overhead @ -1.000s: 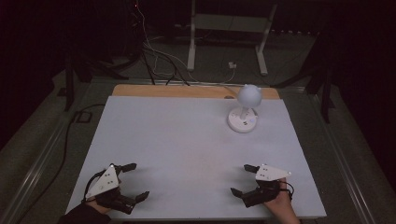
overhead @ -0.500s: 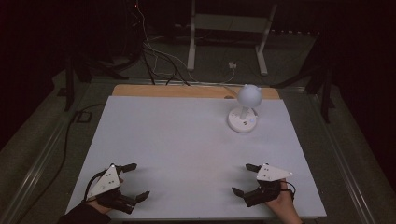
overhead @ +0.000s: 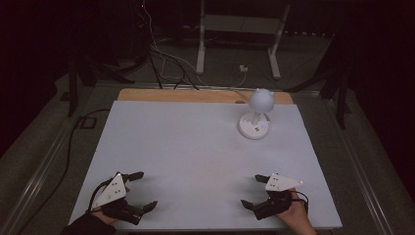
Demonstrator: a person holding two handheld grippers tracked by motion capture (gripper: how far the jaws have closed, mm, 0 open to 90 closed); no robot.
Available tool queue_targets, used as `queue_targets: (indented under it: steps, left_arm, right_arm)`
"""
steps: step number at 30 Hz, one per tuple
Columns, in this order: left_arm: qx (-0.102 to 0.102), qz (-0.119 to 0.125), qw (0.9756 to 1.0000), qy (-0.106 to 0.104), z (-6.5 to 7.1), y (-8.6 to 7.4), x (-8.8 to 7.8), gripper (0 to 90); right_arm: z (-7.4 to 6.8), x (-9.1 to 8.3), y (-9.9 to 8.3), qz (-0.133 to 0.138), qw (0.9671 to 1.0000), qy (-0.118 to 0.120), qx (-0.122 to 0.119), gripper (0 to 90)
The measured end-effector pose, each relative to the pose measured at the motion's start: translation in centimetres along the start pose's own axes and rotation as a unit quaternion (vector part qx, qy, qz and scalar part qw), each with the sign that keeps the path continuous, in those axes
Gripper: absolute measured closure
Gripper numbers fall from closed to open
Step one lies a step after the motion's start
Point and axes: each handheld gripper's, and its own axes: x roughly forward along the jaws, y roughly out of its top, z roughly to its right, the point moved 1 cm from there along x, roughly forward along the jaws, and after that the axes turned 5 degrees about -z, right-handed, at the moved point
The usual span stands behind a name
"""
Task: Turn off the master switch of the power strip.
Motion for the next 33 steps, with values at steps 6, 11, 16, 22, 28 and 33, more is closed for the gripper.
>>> queue_targets:
  steps: [6, 11, 16, 22, 28, 33]
  left_arm:
    - [-0.002, 0.0, 1.0, 0.0, 0.0, 0.0, 0.0, 0.4]
    - [-0.003, 0.0, 1.0, 0.001, 0.0, 0.0, 0.0, 0.4]
    - [-0.006, 0.001, 1.0, 0.002, -0.1, 0.0, -0.1, 0.4]
    - [-0.007, 0.003, 1.0, 0.002, 0.0, 0.0, -0.1, 0.4]
    - [-0.005, 0.002, 1.0, 0.0, 0.0, 0.1, -0.1, 0.4]
    - [-0.004, 0.002, 1.0, -0.001, 0.1, 0.1, -0.1, 0.4]
  right_arm:
    - [-0.6, 0.1, 0.5, -0.003, 0.9999, 0.011, 0.003, 0.0]
    - [-0.8, 0.0, 0.8, -0.003, 0.9998, 0.018, 0.006, 0.0]
    - [-1.4, 0.2, 1.3, -0.009, 0.9998, 0.02, -0.001, 0.0]
    - [-1.7, 0.1, 2.1, -0.003, 0.9997, 0.026, -0.001, 0.0]
    - [-2.0, 0.1, 2.6, 0.005, 0.9994, 0.034, 0.003, 0.0]
    - [-2.0, 0.1, 3.3, 0.013, 0.9993, 0.036, 0.004, 0.0]
